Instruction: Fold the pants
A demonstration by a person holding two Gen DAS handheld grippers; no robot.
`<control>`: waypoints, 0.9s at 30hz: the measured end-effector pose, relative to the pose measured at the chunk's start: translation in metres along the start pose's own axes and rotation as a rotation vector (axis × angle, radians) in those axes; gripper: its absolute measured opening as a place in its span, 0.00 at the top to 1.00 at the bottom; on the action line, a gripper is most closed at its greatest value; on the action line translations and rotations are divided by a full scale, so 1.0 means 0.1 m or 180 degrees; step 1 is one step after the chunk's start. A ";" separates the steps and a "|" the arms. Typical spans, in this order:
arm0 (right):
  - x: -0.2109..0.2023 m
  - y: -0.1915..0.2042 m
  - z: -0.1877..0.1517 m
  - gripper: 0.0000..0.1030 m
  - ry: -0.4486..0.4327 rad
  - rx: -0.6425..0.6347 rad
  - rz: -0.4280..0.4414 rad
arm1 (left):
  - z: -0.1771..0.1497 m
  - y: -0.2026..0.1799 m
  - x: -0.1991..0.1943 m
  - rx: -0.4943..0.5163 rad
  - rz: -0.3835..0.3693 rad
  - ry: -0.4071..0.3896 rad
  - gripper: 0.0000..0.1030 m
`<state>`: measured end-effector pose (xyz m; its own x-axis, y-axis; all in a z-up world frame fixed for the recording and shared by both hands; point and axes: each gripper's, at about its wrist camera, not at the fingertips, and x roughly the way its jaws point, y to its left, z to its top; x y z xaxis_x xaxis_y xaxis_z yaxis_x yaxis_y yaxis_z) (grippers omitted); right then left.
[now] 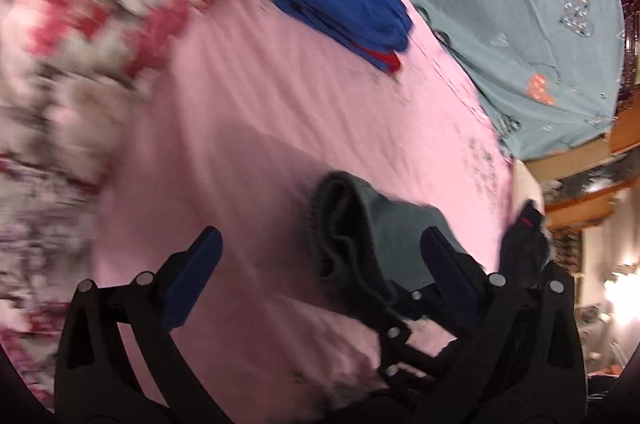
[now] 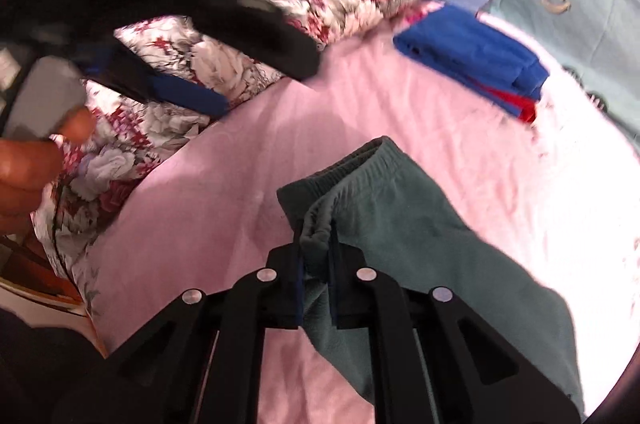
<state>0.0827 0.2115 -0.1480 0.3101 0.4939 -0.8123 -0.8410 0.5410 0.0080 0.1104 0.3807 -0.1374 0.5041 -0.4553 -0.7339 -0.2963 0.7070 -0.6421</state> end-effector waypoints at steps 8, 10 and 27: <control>-0.18 0.14 -0.19 0.91 -0.0132 -0.0216 -0.0243 | -0.02 -0.17 0.78 -0.0086 -0.0418 0.0811 0.11; -0.21 0.10 -0.23 0.88 -0.0143 -0.0143 -0.0320 | -0.03 -0.14 0.90 -0.0148 -0.0493 0.1007 0.55; 0.04 0.37 -0.41 0.53 -0.0153 -0.0230 -0.0630 | 0.17 -0.02 0.81 -0.0509 -0.0371 0.1245 0.70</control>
<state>0.0348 0.2056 -0.1748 0.4917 0.4157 -0.7652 -0.7906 0.5814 -0.1922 0.1654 0.3518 -0.1915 0.2054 -0.7196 -0.6634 -0.3930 0.5601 -0.7292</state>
